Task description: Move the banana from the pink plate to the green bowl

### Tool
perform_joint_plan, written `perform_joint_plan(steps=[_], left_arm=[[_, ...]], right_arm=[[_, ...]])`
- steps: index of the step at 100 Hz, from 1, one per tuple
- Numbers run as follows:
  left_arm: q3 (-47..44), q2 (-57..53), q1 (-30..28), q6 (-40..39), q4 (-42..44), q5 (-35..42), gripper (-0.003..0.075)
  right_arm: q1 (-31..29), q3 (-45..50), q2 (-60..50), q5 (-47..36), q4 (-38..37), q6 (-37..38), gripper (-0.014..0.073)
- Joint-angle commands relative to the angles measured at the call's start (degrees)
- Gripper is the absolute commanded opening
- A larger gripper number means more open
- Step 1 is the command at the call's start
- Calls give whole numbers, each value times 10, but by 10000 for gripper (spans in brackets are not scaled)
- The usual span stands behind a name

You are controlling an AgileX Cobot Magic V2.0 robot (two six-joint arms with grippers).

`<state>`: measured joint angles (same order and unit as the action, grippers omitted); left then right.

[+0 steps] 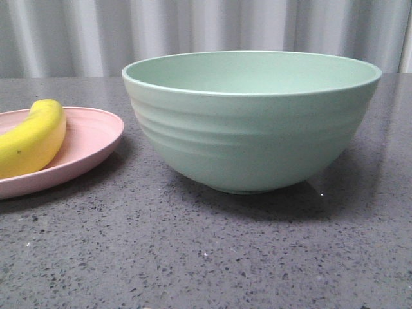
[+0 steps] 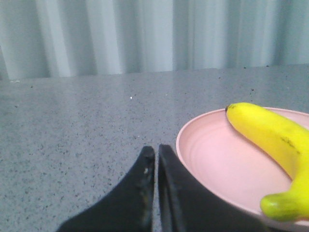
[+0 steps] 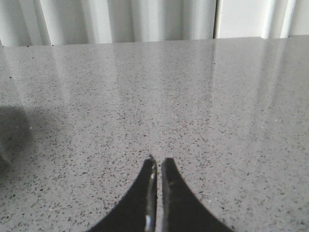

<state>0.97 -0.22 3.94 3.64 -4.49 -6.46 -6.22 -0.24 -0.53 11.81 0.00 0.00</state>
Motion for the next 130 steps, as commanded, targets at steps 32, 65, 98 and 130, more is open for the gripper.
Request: perform_joint_plan(steps=[32,65,98,130], left_arm=[[164,104,-1,-3,-1,13,-20],[199,224,-1,-3,-3,65,0],[199,269,-1,-3,-5,133,401],[281,342,54,-4,-19,35,386]], right_arm=[[-3,-156,120,55,4,0,-62],[-3,-229,226,78,71,0,-64],[-3,-228,234,83,74,0,-64],[-3,-228,234,83,74,0,-64]])
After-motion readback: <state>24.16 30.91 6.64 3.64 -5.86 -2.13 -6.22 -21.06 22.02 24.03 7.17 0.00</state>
